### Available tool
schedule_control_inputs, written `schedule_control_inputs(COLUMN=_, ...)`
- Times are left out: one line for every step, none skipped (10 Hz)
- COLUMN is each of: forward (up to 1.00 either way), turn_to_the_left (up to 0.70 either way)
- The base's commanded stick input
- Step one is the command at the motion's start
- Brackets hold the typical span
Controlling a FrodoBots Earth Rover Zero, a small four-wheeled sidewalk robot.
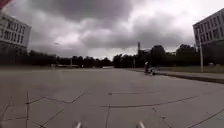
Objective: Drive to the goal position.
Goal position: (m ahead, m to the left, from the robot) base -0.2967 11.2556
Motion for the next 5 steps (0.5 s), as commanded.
schedule_control_inputs(forward=-0.5, turn_to_the_left=0.01)
schedule_control_inputs(forward=-0.5, turn_to_the_left=0.01)
schedule_control_inputs(forward=-0.5, turn_to_the_left=0.01)
schedule_control_inputs(forward=-0.5, turn_to_the_left=0.01)
schedule_control_inputs(forward=-0.5, turn_to_the_left=0.01)
